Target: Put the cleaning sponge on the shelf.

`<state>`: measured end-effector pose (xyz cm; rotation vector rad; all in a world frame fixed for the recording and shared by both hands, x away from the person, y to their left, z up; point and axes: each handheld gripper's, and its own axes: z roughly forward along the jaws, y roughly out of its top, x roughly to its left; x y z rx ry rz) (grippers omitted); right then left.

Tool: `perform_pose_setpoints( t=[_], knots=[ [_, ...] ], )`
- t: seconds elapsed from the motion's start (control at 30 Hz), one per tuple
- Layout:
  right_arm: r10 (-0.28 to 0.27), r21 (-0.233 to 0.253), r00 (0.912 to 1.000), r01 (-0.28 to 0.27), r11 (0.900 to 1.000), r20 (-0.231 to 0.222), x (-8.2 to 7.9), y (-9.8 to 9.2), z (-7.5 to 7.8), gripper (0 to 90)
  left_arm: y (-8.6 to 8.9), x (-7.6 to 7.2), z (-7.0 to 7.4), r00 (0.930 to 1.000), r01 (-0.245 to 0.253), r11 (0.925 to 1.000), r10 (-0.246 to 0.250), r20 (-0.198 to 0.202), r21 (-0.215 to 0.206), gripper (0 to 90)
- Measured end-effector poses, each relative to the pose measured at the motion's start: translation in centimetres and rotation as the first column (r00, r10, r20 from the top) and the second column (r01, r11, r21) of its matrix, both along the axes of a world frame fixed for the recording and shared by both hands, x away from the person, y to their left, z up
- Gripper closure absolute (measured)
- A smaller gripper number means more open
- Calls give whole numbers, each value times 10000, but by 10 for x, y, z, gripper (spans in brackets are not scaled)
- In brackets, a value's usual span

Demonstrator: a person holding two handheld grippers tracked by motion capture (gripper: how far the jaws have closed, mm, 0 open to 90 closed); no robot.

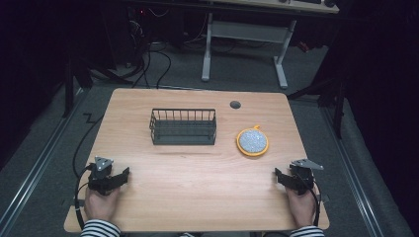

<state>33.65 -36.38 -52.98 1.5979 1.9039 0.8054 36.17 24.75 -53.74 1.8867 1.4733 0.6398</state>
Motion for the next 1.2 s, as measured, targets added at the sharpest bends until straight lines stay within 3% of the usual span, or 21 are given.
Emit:
perform_pose_setpoints(
  t=[0.37,0.57,0.77,1.07,1.2],
  knots=[
    [23,-10,10000,-23,10000,0,0,0,0,354,0,0,0,10000,16,10000,-16,-15,6,299],
    [49,-2,10000,-49,10000,-2,0,0,0,352,1,1,0,9992,376,9993,-377,-102,-62,245],
    [115,-3,9999,-115,9999,9,0,0,0,349,4,5,4,9992,137,9986,-156,-363,-518,307],
    [141,9,9999,-141,9999,-5,0,0,0,349,-8,16,41,9968,794,9913,-803,-44,-1051,333],
    [132,24,9999,-132,9999,-14,0,1,0,348,-18,26,57,9933,1153,9886,-1143,159,-966,333]
  ],
)
